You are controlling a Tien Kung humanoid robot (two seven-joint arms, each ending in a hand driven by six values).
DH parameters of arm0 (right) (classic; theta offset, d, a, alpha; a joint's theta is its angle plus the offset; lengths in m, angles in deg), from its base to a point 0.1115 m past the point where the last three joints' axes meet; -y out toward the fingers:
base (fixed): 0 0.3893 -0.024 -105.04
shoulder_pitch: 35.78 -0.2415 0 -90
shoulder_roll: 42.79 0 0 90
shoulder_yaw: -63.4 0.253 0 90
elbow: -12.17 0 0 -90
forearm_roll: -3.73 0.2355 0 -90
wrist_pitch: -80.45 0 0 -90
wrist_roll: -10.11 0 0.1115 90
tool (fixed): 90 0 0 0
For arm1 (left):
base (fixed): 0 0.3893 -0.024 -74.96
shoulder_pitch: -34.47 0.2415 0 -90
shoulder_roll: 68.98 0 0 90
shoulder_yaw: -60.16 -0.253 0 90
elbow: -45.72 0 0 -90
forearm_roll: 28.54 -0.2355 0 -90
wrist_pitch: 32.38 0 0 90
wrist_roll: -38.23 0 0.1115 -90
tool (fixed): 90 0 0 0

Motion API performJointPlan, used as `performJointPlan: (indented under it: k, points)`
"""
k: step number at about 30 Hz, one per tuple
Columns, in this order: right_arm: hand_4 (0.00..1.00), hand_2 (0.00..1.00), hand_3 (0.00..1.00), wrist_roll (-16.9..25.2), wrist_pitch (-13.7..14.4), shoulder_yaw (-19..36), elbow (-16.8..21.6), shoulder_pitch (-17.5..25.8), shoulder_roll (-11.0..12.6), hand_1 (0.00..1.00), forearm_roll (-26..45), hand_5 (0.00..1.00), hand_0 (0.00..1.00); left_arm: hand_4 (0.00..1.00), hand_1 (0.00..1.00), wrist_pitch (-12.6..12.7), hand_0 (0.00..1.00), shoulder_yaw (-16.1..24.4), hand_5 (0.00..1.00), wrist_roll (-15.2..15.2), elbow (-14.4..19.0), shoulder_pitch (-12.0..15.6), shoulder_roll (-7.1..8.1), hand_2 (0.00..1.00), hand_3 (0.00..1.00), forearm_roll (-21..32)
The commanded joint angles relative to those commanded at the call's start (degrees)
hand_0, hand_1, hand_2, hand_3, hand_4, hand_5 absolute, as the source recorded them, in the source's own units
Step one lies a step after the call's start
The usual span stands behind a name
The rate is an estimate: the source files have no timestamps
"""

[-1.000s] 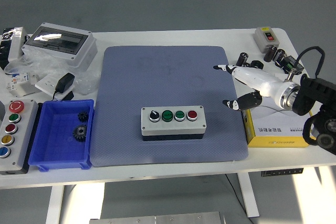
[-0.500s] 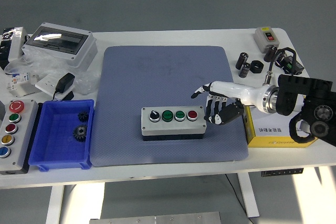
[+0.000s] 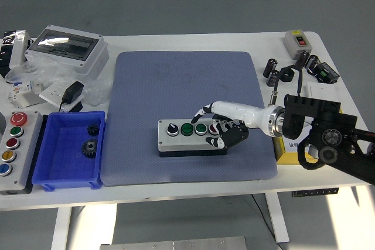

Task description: Pick up the button,place it on the desk,press the button,press the button

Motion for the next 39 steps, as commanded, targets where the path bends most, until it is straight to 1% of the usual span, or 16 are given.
performJointPlan:
  k: [4,13,27,31,36,39]
  points:
    - [0.575,0.187,0.782,0.19,0.57,-0.47,-1.49,0.72,-0.63,0.081,-0.34,0.002,0.002,0.807,0.613,-0.02,0.626,-0.09,0.196,0.09,0.0,0.04,0.02,0.57,0.607,0.34]
    - [0.566,0.179,0.771,0.87,1.65,-0.24,-5.04,2.21,-1.24,0.079,-0.86,0.002,0.002,0.817,0.613,-0.28,0.626,-0.1,0.204,0.36,0.0,-0.01,0.01,0.566,0.608,0.42]
    - [0.556,0.178,0.756,1.9,2.4,-0.44,-6.77,4.09,-1.59,0.078,-0.36,0.002,0.002,0.821,0.613,-0.36,0.626,-0.22,0.211,0.64,0.0,0.06,-0.09,0.567,0.608,0.62]
    - [0.55,0.175,0.749,2.66,2.69,0.37,-6.05,4.35,-1.39,0.077,-0.07,0.002,0.002,0.822,0.613,-0.36,0.626,-0.31,0.213,0.64,0.0,0.08,-0.11,0.566,0.608,0.78]
    - [0.551,0.175,0.746,3.11,2.21,4.7,-2.58,4.05,-0.1,0.077,0.26,0.002,0.002,0.821,0.613,-0.37,0.627,-0.21,0.214,0.55,0.0,0.14,-0.12,0.566,0.608,0.58]
    - [0.551,0.175,0.746,2.66,2.07,7.84,-0.29,4.62,0.7,0.077,-1.03,0.002,0.002,0.821,0.613,-0.36,0.627,-0.36,0.214,0.54,0.0,0.18,-0.11,0.566,0.608,0.78]
